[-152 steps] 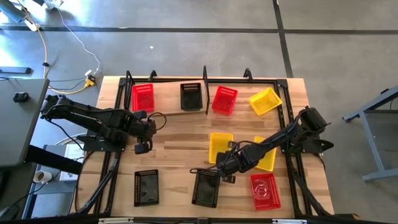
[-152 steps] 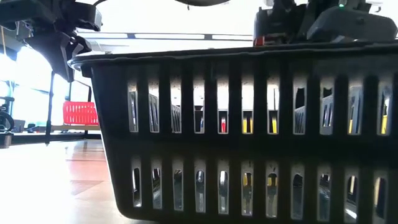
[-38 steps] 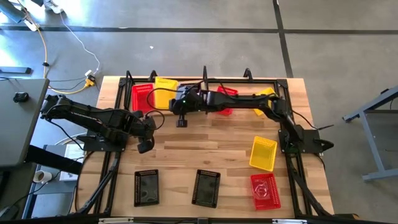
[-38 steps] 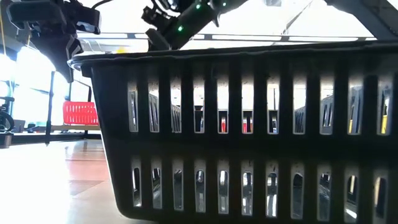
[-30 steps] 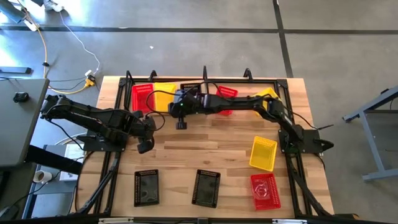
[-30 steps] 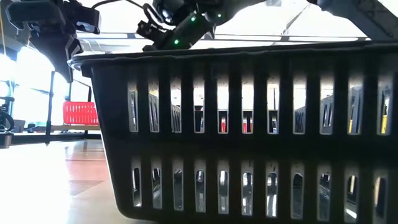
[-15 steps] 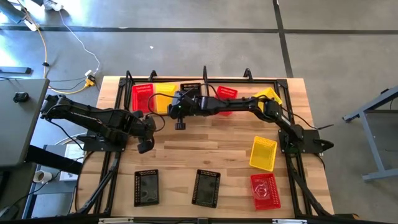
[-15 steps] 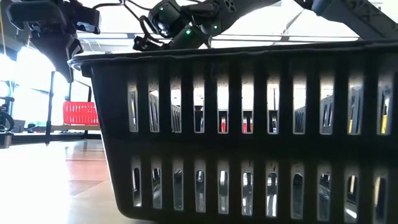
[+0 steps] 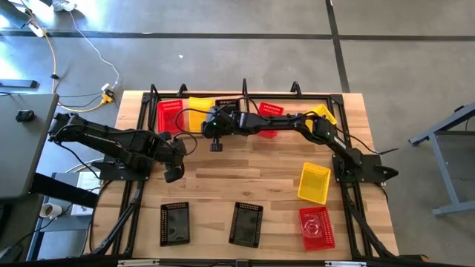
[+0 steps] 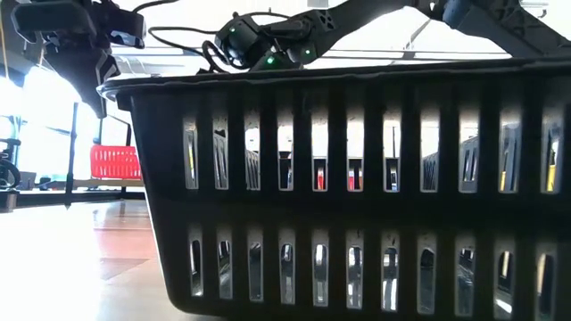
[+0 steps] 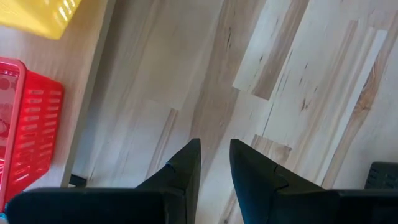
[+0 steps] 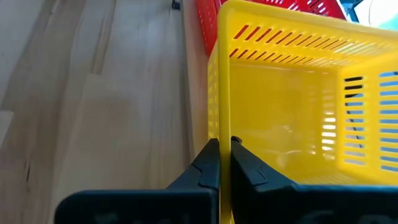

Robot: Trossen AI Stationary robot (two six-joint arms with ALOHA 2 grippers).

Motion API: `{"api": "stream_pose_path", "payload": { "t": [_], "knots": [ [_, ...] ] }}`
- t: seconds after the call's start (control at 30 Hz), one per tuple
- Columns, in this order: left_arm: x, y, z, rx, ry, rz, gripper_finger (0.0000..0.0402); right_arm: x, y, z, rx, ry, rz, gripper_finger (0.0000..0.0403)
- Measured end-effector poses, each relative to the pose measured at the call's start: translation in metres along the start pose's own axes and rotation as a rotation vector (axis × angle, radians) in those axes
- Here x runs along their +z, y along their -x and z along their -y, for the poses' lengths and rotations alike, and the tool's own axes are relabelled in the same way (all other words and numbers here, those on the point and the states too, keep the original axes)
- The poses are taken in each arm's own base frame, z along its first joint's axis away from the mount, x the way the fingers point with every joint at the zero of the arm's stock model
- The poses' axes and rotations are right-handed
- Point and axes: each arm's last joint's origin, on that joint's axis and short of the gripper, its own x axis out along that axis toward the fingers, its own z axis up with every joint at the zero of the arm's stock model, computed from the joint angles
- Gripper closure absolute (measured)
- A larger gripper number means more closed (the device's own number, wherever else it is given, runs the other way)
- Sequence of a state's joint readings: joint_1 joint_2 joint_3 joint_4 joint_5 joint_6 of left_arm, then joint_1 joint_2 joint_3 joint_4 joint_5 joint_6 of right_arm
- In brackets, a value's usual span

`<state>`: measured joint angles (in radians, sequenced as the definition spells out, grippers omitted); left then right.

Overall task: Stack baskets on shelf by color
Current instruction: Put the left yellow bin on the shelf

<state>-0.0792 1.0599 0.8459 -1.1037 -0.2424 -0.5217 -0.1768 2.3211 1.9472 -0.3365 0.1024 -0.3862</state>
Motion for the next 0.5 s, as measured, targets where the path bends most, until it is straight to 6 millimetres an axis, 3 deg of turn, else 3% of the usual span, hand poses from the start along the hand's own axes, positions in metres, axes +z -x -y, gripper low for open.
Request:
{"api": "stream_pose_path", "payload": {
  "t": [0.5],
  "knots": [
    [-0.0001,0.0001,-0.0001,0.000,0.000,0.000,0.0326,0.0015,0.0002,0.0006,-0.006,0.006,0.013,0.0387]
  ]
}}
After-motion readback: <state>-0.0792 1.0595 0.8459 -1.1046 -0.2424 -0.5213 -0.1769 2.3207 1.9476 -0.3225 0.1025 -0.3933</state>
